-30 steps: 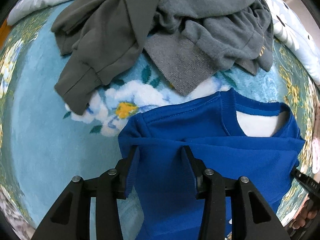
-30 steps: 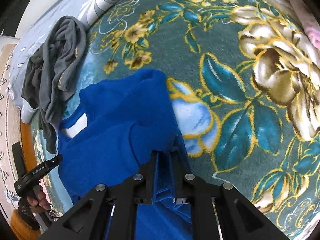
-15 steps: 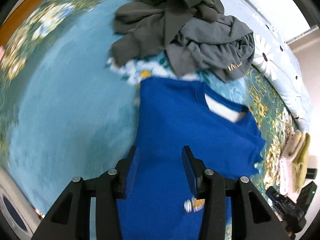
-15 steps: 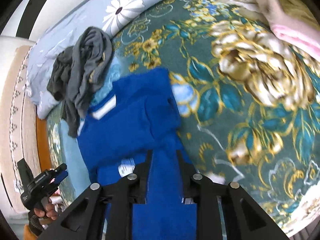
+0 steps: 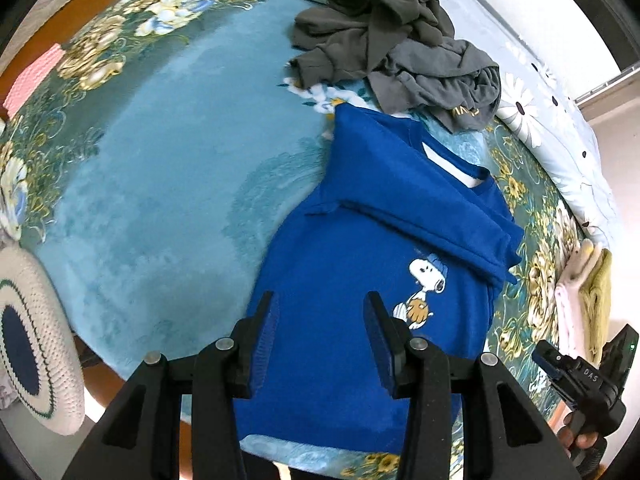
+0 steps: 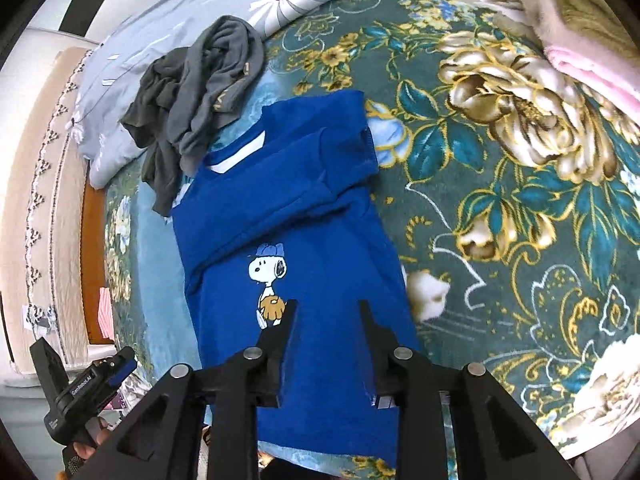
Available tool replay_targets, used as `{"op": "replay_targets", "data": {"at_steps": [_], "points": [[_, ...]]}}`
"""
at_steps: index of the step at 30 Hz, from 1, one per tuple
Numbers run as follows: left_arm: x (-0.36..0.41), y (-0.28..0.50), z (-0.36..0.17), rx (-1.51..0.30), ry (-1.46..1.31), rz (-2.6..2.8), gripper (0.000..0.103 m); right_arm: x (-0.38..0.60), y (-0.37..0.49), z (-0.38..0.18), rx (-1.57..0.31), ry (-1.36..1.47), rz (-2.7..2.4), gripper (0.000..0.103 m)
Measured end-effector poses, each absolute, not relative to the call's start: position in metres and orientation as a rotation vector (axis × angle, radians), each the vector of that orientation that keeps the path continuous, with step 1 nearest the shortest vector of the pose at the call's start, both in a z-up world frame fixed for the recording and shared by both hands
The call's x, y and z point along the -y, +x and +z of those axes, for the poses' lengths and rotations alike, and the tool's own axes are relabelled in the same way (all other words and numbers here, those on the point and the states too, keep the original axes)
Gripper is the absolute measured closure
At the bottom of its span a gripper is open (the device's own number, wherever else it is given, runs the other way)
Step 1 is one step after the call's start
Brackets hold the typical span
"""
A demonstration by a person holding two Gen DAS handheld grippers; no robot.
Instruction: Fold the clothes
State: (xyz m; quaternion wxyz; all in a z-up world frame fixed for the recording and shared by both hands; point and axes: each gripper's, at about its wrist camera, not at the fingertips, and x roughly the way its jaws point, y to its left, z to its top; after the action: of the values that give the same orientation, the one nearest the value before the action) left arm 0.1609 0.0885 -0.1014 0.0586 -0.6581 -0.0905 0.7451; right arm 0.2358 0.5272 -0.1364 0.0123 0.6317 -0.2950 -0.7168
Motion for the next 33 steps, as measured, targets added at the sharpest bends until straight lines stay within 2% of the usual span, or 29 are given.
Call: {"op": "replay_targets", "data": {"at_steps": [7,12,20,24,33], "points": [[-0.068,0.171,-0.093,0.267,-1.928,2.234,0.058,-0.513,0.27,-0.12,0.928,1.946,-2.291,0.07],[-0.052,0.189,-0.107,0.279,-1.934,2.182,0.058,-0.503,0.294,-0.109,0.933,1.929,-2.331,0.065],[-0.052,0.223,-0.166,0.148,-2.036,2.055,0.057,-0.509,0.352,-0.155,0.983,2.071,-2.296,0.059],[-0.052,0.237,-0.198,0.076,-2.081,2.02,0.057,-0.52,0.376,-0.186,1.077,2.124,-2.271,0.056],[-0.054,0.244,-0.249,-0.006,-2.128,1.999,0.057,-0.526,0.391,-0.24,1.086,2.189,-2.232,0.055]]}}
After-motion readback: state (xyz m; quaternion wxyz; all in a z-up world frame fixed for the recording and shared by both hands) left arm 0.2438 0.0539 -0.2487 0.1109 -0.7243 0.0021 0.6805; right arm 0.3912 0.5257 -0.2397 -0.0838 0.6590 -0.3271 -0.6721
